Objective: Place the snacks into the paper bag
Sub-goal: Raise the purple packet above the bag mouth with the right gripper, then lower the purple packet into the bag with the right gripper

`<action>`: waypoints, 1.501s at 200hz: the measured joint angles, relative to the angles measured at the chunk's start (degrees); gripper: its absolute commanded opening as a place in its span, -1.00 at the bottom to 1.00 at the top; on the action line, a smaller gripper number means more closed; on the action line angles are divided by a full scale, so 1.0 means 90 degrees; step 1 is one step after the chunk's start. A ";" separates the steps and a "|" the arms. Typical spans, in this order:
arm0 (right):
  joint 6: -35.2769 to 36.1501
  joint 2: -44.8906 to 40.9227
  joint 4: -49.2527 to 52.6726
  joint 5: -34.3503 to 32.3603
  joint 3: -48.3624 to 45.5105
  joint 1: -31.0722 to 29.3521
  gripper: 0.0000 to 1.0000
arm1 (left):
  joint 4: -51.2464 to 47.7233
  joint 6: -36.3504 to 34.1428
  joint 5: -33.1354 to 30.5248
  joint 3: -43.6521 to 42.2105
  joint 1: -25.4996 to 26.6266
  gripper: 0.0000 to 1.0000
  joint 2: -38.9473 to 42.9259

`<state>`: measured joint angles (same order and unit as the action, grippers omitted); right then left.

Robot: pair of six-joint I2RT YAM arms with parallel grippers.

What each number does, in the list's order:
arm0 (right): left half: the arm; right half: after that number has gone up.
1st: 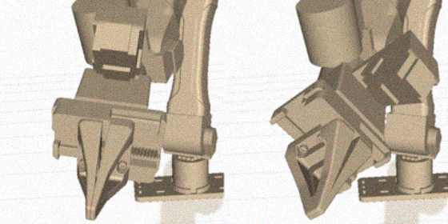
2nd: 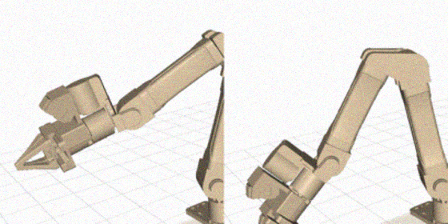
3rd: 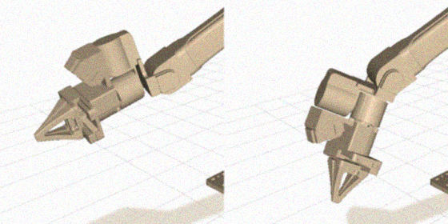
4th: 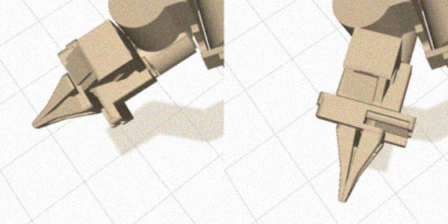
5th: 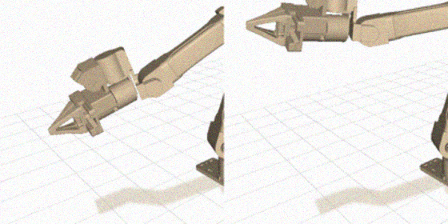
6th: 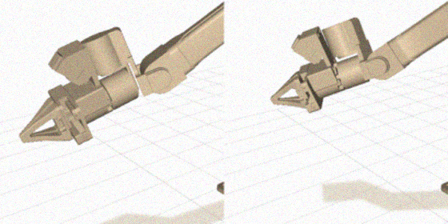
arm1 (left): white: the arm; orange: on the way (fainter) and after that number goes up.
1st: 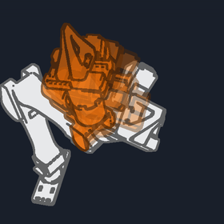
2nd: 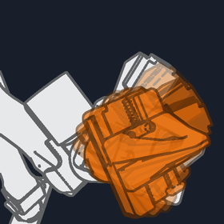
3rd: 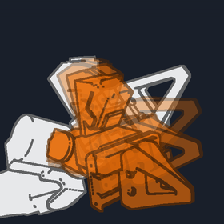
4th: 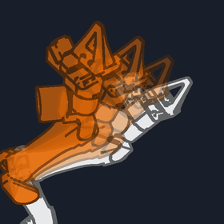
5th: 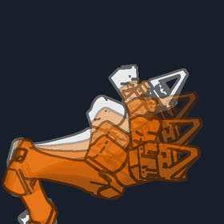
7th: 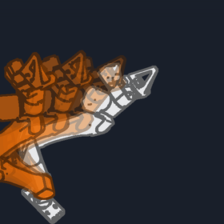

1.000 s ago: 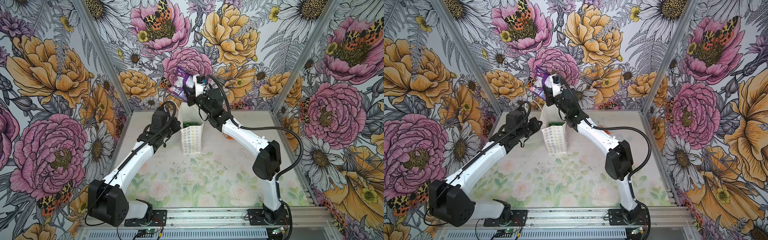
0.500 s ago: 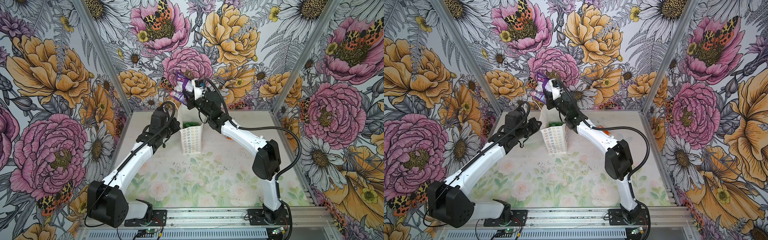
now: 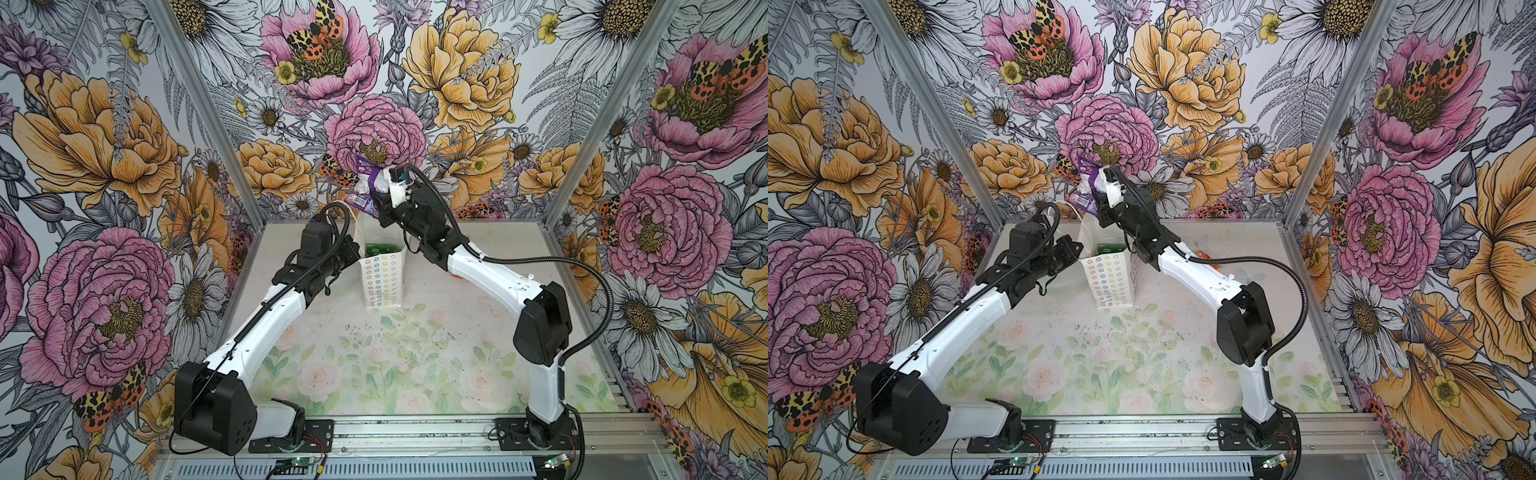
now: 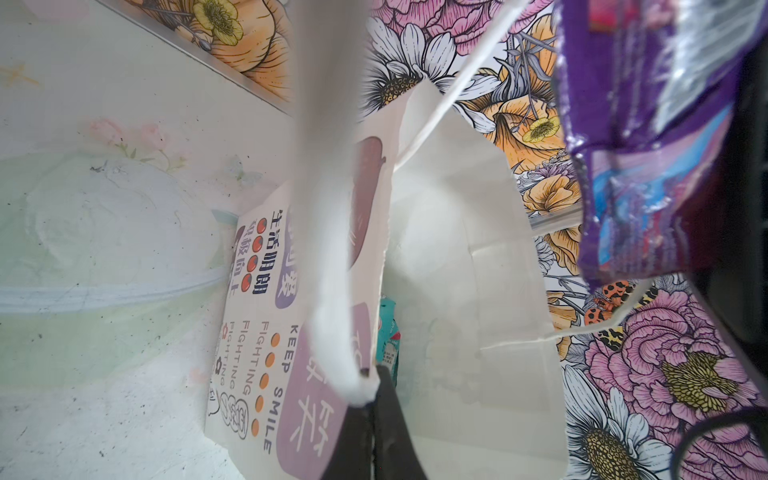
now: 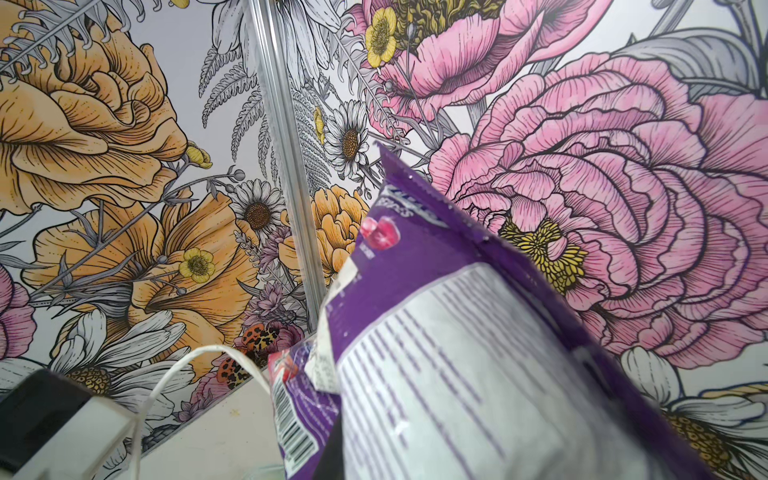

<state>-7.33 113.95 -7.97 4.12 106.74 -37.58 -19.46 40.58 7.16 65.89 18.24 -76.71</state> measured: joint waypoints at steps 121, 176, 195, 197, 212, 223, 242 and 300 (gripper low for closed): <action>0.0928 -0.0221 0.0816 -0.0391 -0.0457 0.0000 -1.00 | 0.0002 0.0002 0.0002 -0.0002 0.0000 -1.00 0.0002; 0.1202 -0.0403 0.0959 -0.0576 -0.0714 -0.0029 -1.00 | 0.0002 0.0005 0.0002 -0.0002 0.0000 -1.00 0.0000; 0.1292 -0.0466 0.0967 -0.0646 -0.0794 -0.0036 -1.00 | 0.0002 0.0005 0.0000 -0.0002 0.0000 -1.00 0.0002; 0.1309 -0.0476 0.0967 -0.0653 -0.0801 -0.0036 -1.00 | 0.0002 0.0005 0.0002 -0.0002 0.0000 -1.00 0.0000; 0.1394 -0.0498 0.1005 -0.0682 -0.0814 -0.0036 -1.00 | 0.0002 0.0005 0.0000 -0.0002 0.0000 -1.00 0.0000; 0.1450 -0.0500 0.1013 -0.0714 -0.0814 -0.0036 -1.00 | 0.0002 0.0005 0.0000 -0.0002 0.0000 -1.00 0.0000; 0.1525 -0.0508 0.1073 -0.0763 -0.0826 -0.0036 -1.00 | 0.0002 0.0005 0.0002 -0.0002 0.0000 -1.00 0.0002; 0.1722 -0.0636 0.1350 -0.0792 -0.0916 -0.0036 -1.00 | 0.0002 0.0005 0.0000 -0.0002 0.0000 -1.00 0.0002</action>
<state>8.16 108.22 4.19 -3.01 98.50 -37.91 -19.44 40.62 7.16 65.87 18.24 -76.69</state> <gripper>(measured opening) 0.009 0.040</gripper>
